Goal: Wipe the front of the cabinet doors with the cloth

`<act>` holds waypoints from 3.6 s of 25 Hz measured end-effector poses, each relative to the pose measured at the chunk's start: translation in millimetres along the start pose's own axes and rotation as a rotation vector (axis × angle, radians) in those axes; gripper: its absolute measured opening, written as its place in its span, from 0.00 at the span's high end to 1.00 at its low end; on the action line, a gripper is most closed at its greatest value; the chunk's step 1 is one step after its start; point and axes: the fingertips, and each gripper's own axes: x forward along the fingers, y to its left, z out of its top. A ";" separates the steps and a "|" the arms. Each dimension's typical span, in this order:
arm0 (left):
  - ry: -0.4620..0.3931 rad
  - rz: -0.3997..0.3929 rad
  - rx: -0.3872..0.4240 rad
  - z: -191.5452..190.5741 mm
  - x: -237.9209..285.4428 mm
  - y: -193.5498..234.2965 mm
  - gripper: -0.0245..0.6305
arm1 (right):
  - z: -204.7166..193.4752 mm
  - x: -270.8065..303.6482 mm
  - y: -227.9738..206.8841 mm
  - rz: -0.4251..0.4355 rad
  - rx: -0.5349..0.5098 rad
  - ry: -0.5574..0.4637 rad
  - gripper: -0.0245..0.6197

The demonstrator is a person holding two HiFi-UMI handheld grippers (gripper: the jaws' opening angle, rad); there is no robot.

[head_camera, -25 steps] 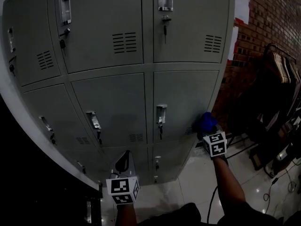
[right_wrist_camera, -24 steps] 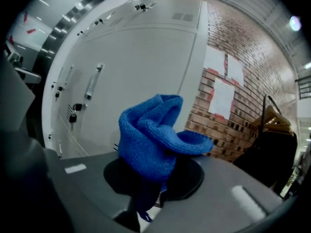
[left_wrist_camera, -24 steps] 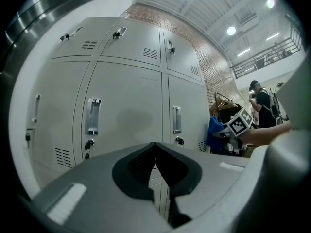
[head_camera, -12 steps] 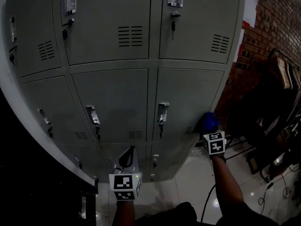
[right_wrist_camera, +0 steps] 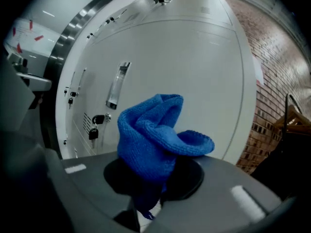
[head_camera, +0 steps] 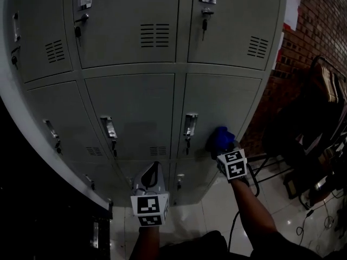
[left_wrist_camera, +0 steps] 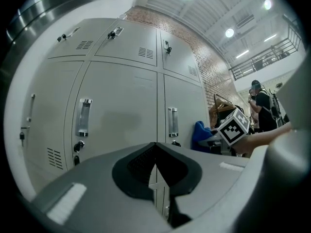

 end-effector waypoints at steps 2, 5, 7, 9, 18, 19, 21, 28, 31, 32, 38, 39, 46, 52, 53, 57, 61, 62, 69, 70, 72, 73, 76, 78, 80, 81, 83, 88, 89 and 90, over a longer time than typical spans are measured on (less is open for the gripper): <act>0.005 -0.002 -0.005 -1.1 1.1 0.6 0.94 | 7.7 4.8 20.1 0.033 0.002 -0.016 0.84; 0.013 -0.010 -0.003 -3.4 2.2 0.6 0.94 | 19.7 11.4 48.6 0.067 -0.020 -0.041 0.84; 0.018 -0.016 -0.006 -5.5 1.9 -2.0 0.94 | 25.5 13.8 63.4 0.089 -0.049 -0.051 0.84; 0.021 -0.014 -0.008 -5.8 2.4 -2.7 0.94 | 32.5 16.5 77.1 0.122 -0.064 -0.062 0.84; 0.071 0.040 -0.035 -16.4 7.1 7.0 0.94 | 39.9 9.0 82.9 0.138 -0.078 -0.112 0.84; 0.074 0.037 -0.037 -17.7 7.6 6.0 0.94 | 38.2 5.5 75.5 0.123 -0.079 -0.117 0.84; 0.078 0.029 -0.041 -19.1 7.8 1.6 0.94 | 33.2 -0.7 57.6 0.090 -0.085 -0.122 0.84; 0.088 -0.022 -0.033 -22.0 8.7 -15.9 0.94 | -28.7 -21.1 -18.2 -0.019 0.025 -0.018 0.83; 0.091 -0.030 -0.018 -19.6 7.4 -18.5 0.94 | -56.1 -22.3 -45.5 -0.071 0.047 0.041 0.83; 0.090 -0.033 -0.013 -19.0 5.9 -20.0 0.94 | -63.5 -20.9 -50.7 -0.082 0.042 0.057 0.83; 0.086 -0.059 -0.003 -17.3 3.9 -31.2 0.94 | -73.5 -1.5 -58.3 -0.150 0.013 0.111 0.82; 0.082 -0.062 -0.001 -15.6 3.5 -32.0 0.94 | -72.4 -0.4 -55.1 -0.150 0.026 0.110 0.82; 0.062 -0.053 0.008 -9.2 -3.1 -24.4 0.94 | -53.0 11.0 -5.4 -0.055 0.058 0.082 0.82; 0.087 -0.042 0.001 -18.5 -4.4 -18.1 0.94 | -25.2 29.7 69.4 0.032 0.043 -0.005 0.83; 0.094 -0.044 0.002 -21.0 -5.5 -19.3 0.94 | -20.4 32.6 83.1 0.052 0.036 -0.013 0.83; 0.100 -0.024 0.006 -23.9 -14.3 -11.4 0.94 | -4.1 43.3 126.0 0.109 0.002 -0.010 0.83; 0.100 0.019 -0.003 -24.7 -22.5 2.3 0.94 | -0.6 46.5 133.8 0.117 -0.012 -0.023 0.84; 0.101 0.025 -0.004 -25.2 -23.6 4.6 0.94 | -0.9 45.5 134.2 0.125 -0.013 -0.020 0.84; 0.137 -0.026 -0.005 -33.8 -22.3 -12.2 0.94 | 5.3 -15.2 131.1 0.153 0.087 -0.074 0.84; 0.138 -0.030 0.001 -34.3 -22.1 -14.6 0.94 | 6.9 -29.9 129.3 0.147 0.118 -0.095 0.83; 0.129 -0.034 0.019 -33.1 -21.3 -20.1 0.94 | 7.9 -62.7 124.9 0.136 0.168 -0.134 0.83; 0.121 -0.037 0.030 -30.6 -21.3 -23.5 0.94 | 7.6 -80.2 122.6 0.129 0.178 -0.155 0.83; 0.094 -0.045 0.051 -20.3 -24.2 -30.5 0.94 | 2.9 -123.1 116.9 0.103 0.178 -0.199 0.83; 0.080 -0.046 0.057 -15.9 -26.8 -33.0 0.94 | -1.9 -142.0 107.9 0.077 0.191 -0.211 0.84; 0.073 -0.047 0.058 -13.4 -28.3 -35.1 0.94 | -1.9 -155.9 96.2 0.045 0.199 -0.229 0.84; 0.072 -0.047 0.058 -12.8 -28.7 -36.3 0.94 | -0.3 -161.0 90.8 0.030 0.198 -0.240 0.84; 0.070 -0.049 0.060 -11.9 -29.6 -38.8 0.94 | 4.1 -166.7 82.6 0.008 0.189 -0.255 0.84; 0.057 -0.070 0.055 -7.4 -30.8 -50.1 0.94 | 9.6 -168.3 79.7 -0.003 0.171 -0.267 0.84; 0.057 -0.071 0.059 -7.9 -30.9 -51.2 0.94 | 9.3 -168.3 80.9 0.000 0.169 -0.266 0.84; 0.058 -0.073 0.063 -8.1 -31.1 -52.6 0.94 | 8.6 -168.4 82.0 0.003 0.169 -0.265 0.84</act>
